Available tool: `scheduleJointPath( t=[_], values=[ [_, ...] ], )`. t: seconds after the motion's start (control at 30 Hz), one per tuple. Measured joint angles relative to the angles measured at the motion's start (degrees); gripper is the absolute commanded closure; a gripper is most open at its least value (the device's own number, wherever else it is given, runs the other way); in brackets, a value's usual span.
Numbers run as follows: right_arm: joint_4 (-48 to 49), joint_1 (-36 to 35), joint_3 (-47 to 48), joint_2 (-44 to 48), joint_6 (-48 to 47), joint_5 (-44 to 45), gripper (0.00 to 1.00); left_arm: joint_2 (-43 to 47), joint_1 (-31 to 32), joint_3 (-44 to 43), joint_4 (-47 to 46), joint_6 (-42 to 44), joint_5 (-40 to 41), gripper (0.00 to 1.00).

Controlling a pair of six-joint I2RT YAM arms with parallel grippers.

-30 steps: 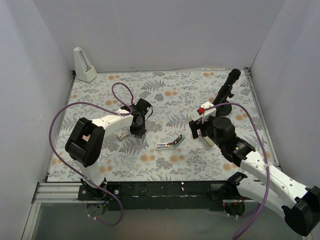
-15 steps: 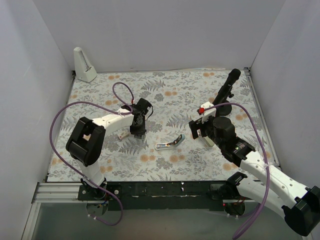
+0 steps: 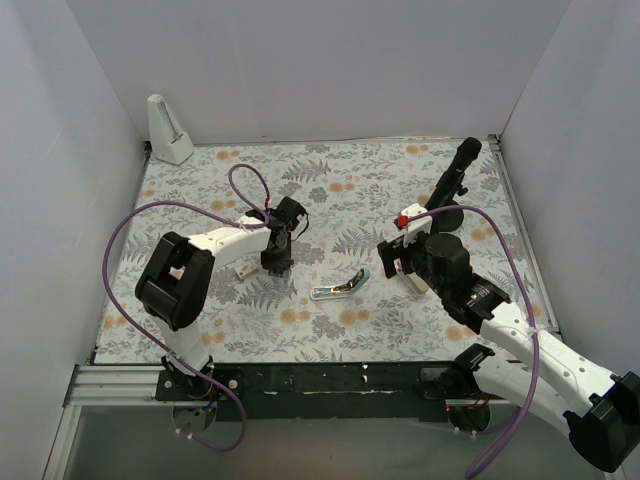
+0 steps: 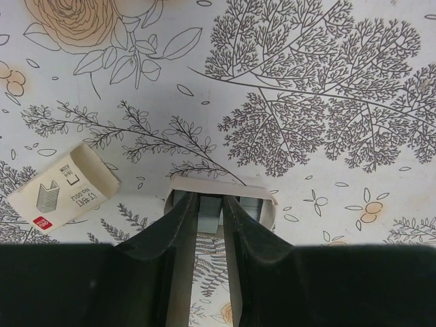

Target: Load the staples into the stapler

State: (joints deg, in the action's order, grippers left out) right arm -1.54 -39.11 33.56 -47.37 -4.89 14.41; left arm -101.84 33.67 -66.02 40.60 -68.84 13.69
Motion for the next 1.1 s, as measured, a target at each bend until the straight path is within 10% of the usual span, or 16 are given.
scheduleJointPath(
  t=[0.83, 1.1],
  values=[
    [0.00, 0.00, 0.00, 0.63, -0.02, 0.02, 0.04, 6.27, 0.59, -1.90, -0.48, 2.16, 1.49, 0.88],
    [-0.96, 0.00, 0.09, 2.29, -0.07, 0.00, 0.04, 16.33, 10.16, 0.33, -10.14, 11.02, -4.92, 0.92]
  ],
)
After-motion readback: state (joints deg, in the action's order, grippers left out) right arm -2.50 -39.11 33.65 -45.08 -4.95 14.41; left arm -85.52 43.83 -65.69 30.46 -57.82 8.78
